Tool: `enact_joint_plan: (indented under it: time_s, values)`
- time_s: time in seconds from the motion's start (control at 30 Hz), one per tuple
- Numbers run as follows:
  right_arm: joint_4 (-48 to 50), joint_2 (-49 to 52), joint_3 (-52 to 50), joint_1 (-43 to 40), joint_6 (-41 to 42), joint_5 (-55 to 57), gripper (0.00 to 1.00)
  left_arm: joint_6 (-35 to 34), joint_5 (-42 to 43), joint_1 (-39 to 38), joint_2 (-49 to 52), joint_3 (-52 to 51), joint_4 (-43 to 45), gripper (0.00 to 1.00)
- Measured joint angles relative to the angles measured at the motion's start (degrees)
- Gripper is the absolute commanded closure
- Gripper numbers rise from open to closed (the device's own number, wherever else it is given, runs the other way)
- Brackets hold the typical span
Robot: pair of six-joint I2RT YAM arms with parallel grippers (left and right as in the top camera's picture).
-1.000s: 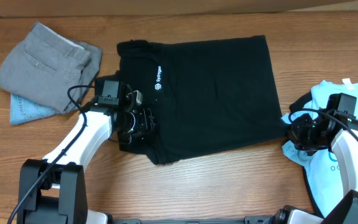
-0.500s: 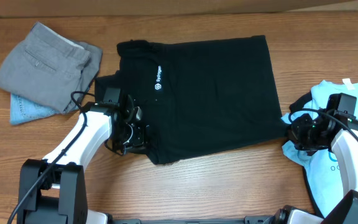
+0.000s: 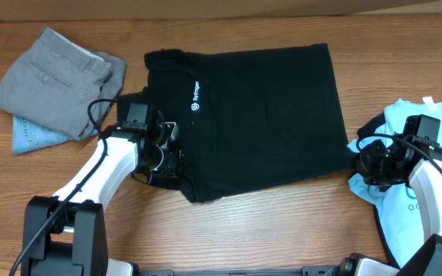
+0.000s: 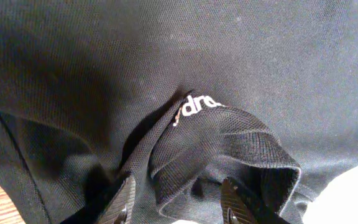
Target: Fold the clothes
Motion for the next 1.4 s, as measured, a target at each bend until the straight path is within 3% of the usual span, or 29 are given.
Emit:
enact_joint_plan:
  time_s: [0.17, 0.6, 1.2, 1.4]
  values:
    - [0.1, 0.0, 0.0, 0.0, 0.0, 0.0, 0.95, 1.0, 0.1, -0.8, 0.0, -0.2, 1.0, 0.67]
    - [0.1, 0.0, 0.0, 0.0, 0.0, 0.0, 0.95, 3.9, -3.1, -6.0, 0.0, -0.2, 1.7, 0.6]
    - [0.1, 0.0, 0.0, 0.0, 0.0, 0.0, 0.95, 4.3, -8.9, -6.3, 0.0, -0.3, 2.8, 0.69]
    - [0.1, 0.0, 0.0, 0.0, 0.0, 0.0, 0.95, 4.3, -8.9, -6.3, 0.5, -0.3, 2.1, 0.78]
